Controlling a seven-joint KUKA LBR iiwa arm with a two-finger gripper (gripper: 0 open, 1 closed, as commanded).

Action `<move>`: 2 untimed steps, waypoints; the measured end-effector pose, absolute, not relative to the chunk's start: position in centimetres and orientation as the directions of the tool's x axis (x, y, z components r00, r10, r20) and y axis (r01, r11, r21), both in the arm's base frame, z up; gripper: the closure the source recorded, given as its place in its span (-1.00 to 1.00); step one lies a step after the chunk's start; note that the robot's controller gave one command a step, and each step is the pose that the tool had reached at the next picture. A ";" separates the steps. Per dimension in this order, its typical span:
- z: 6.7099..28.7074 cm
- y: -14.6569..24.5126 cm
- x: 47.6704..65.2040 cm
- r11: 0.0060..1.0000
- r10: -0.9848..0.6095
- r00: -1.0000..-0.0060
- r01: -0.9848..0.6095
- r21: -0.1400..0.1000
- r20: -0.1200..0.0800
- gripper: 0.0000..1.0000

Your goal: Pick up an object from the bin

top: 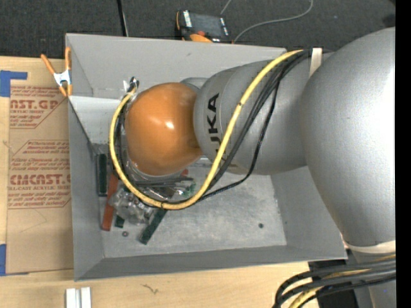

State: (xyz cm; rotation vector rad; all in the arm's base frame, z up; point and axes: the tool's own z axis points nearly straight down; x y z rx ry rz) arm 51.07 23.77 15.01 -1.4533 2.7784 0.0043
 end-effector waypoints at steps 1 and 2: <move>14.9 23.7 51.0 0.570 -0.821 -0.570 -0.821 0.001 -0.004 -1.00; 6.8 20.3 56.5 0.157 -0.988 -0.157 -0.988 0.001 -0.001 -1.00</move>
Offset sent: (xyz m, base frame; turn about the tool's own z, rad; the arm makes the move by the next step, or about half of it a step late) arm 0.0000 0.0000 0.0000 0.0000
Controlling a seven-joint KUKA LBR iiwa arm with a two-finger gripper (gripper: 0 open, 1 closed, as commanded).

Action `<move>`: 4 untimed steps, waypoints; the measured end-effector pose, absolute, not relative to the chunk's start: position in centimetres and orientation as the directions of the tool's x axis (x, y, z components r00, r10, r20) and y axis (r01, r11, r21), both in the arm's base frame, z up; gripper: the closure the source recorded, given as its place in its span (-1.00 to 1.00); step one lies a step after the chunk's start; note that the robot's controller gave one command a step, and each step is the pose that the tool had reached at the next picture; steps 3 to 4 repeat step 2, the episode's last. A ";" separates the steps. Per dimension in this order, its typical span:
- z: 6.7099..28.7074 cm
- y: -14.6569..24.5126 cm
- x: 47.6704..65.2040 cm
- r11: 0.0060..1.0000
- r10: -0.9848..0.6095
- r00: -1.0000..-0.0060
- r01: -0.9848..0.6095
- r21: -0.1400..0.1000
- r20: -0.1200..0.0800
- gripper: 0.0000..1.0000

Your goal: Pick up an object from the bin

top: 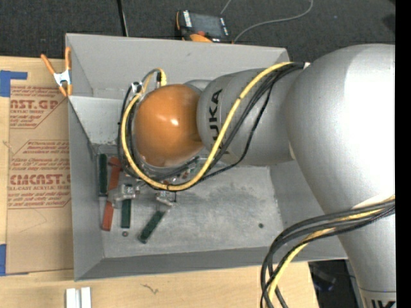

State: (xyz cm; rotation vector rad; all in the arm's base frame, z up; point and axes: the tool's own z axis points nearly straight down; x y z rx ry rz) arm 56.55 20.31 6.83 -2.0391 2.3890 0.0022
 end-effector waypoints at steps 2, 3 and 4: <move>21.5 22.3 55.3 0.116 -0.993 -0.116 -0.993 -0.008 -0.007 1.00; 21.5 22.3 55.3 0.116 -0.993 -0.116 -0.993 -0.008 -0.007 1.00; 21.5 22.3 55.3 0.116 -0.993 -0.116 -0.993 -0.008 -0.007 1.00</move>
Offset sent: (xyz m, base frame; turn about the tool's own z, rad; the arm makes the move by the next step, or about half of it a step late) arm 0.0000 0.0000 0.0000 0.0000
